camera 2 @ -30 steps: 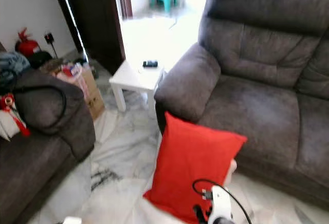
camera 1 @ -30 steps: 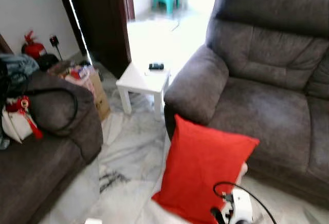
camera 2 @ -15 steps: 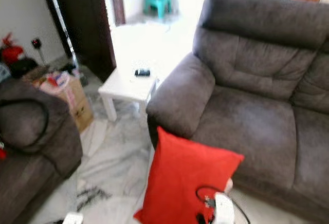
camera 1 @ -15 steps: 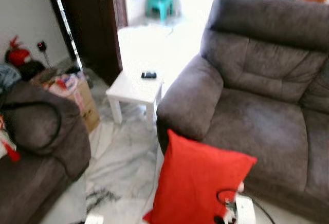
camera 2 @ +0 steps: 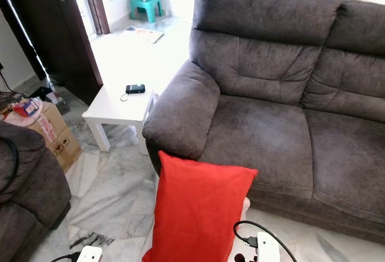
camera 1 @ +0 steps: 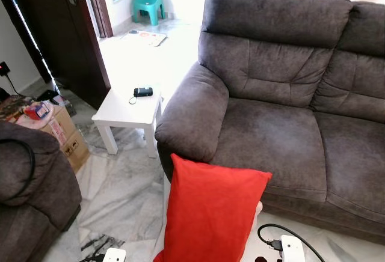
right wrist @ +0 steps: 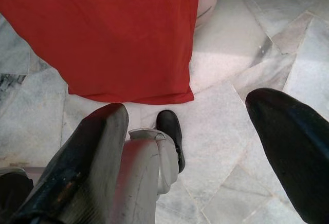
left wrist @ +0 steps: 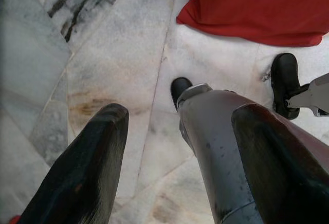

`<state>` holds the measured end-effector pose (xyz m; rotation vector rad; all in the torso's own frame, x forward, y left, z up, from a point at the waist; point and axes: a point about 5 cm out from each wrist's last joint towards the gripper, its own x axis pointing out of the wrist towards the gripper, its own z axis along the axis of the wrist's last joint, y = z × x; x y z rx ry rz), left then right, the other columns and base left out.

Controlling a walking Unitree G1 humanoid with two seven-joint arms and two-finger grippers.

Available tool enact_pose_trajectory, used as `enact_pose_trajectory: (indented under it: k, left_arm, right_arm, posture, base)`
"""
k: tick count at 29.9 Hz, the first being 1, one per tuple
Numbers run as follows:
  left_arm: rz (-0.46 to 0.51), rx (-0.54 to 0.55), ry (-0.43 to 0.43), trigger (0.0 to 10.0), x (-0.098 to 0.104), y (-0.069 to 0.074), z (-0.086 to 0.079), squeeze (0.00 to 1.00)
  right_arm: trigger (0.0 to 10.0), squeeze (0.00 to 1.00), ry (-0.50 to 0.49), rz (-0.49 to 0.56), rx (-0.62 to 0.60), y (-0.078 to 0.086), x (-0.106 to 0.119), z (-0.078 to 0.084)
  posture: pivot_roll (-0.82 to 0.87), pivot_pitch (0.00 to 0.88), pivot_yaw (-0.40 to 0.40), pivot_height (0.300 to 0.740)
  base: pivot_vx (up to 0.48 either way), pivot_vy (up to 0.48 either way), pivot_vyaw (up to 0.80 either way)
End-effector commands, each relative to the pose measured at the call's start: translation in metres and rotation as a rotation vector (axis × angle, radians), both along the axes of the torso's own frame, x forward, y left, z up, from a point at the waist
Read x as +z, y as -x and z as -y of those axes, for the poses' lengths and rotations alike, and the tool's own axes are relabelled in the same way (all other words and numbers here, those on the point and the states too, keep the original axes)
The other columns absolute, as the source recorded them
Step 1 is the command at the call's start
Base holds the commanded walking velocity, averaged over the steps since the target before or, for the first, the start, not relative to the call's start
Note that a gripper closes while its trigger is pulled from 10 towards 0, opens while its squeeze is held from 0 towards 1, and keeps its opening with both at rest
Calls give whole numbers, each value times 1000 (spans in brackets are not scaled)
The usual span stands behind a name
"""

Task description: Move the pillow to the sofa from floor

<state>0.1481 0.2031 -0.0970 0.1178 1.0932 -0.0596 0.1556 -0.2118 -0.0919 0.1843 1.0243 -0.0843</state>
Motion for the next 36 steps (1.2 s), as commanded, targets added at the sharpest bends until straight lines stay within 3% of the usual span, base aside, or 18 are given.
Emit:
enact_pose_trajectory:
  k: [1,5,26,36]
  left_arm:
    - [-10,-2,-5,10000,-1,3,-2,0]
    - [-9,2,-3,10000,-1,3,-1,0]
    - [-10,-3,-5,10000,-1,3,-1,0]
    - [-14,-12,-12,10000,-1,3,-2,0]
  right_arm:
    - [10000,0,-3,20,-18,-3,1,0]
    - [10000,0,-4,15,-16,-3,1,0]
    - [10000,0,5,7,6,-3,1,0]
    - [10000,0,5,11,1,-3,1,0]
  posture:
    - [-58,0,-13,740]
    - [-56,0,-14,740]
    - [-57,0,-16,740]
    - [-56,0,-14,740]
  base:
    - [0,0,0]
    - [0,0,-152]
    - [0,103,-759]
    - [0,0,-189]
